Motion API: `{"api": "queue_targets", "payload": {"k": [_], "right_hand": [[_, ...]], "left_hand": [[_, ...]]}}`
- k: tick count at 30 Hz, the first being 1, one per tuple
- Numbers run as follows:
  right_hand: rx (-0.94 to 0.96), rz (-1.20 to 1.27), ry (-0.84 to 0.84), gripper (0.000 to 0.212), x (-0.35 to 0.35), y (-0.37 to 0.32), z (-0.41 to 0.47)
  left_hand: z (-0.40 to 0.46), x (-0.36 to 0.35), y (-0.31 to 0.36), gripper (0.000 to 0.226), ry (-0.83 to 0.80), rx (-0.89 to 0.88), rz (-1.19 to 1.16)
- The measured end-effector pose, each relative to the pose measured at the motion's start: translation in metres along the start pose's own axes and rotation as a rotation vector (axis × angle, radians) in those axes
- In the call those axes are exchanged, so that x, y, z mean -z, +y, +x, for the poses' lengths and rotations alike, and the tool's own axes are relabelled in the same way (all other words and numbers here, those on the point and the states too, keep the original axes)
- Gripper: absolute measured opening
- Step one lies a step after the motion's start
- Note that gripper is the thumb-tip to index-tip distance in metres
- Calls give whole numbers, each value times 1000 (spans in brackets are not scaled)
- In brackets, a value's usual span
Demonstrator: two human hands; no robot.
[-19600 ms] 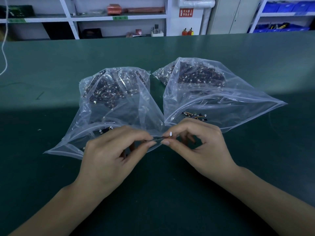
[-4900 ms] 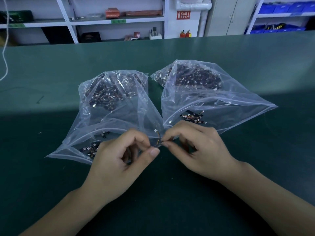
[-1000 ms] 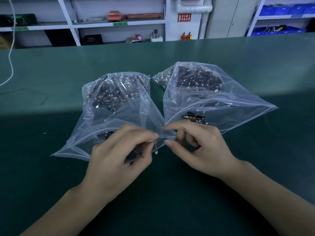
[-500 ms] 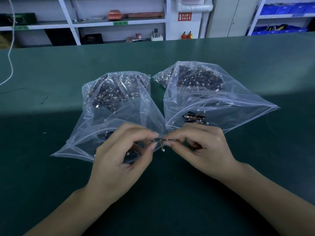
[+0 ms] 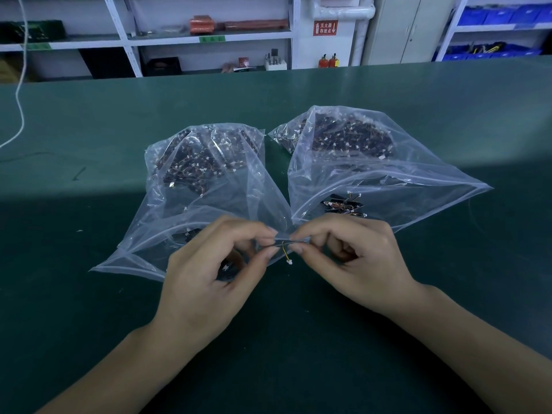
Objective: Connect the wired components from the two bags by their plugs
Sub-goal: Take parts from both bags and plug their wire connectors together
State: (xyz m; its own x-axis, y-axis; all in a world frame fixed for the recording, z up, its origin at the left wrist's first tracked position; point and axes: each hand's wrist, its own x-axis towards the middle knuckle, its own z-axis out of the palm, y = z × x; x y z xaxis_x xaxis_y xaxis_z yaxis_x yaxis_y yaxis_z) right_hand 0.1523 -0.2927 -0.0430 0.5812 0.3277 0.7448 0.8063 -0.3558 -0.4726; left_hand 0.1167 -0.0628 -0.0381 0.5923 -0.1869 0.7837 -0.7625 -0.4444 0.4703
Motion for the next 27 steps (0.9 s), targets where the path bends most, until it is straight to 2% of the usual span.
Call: {"api": "queue_targets", "payload": {"k": [20,27], "right_hand": [[-18,32,-53,6,1,1,0],[-67,-53,-166,3,10,8,2]], "left_hand": [[0,1,-2,22,-53,7,39],[-1,3,-5,9,-157,15,182]]}}
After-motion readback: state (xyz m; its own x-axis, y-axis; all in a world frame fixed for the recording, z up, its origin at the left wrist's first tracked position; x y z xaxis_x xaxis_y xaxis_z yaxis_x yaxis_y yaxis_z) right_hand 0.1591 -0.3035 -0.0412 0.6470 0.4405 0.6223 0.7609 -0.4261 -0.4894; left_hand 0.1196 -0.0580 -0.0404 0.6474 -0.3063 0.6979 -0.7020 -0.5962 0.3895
